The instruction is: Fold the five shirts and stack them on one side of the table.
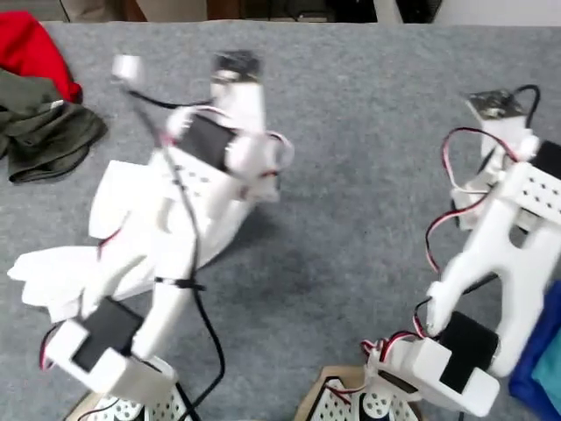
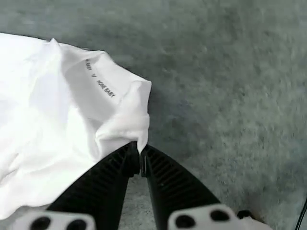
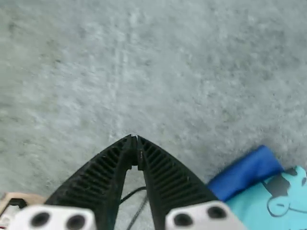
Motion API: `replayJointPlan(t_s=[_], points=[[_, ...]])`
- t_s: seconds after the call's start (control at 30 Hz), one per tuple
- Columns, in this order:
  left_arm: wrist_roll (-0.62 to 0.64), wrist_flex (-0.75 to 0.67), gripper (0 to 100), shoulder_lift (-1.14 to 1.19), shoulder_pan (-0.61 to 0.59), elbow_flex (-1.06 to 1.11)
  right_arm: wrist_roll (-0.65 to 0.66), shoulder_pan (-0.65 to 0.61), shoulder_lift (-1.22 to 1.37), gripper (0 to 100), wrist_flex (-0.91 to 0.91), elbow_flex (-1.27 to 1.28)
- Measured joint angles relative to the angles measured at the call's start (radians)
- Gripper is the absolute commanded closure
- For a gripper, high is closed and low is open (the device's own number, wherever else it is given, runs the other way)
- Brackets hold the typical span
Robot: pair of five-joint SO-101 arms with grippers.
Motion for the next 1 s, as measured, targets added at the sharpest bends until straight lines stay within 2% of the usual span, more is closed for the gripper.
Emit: replayJointPlan(t_s=[0.1,0.23,0.3,0.4,0.53,0.67,0.83,1.0], points=[[0.000,-0.032,96,0.054,0.080,0.000,0.015,0.035,0.000,99.2,0.000,0.000],[-0.021,-0.037,79,0.078,0.152,-0.005,0.043,0.044,0.000,99.2,0.000,0.002],[-0.018,-0.003,73,0.078,0.152,-0.028,0.044,0.044,0.000,99.2,0.000,0.002],[0.008,0.064,72,0.078,0.069,-0.072,0.044,0.020,0.000,99.2,0.000,0.002],[-0.034,0.094,73,0.078,-0.153,-0.089,0.044,-0.044,0.000,99.2,0.000,0.002],[-0.153,0.098,73,0.078,-0.463,-0.089,0.044,-0.184,0.000,99.2,0.000,0.002],[-0.311,0.098,73,0.078,-0.848,-0.006,0.044,-0.480,0.000,99.2,-0.034,0.002],[-0.443,0.098,73,0.078,-1.140,0.152,-0.015,-0.790,0.000,99.2,-0.222,0.002]])
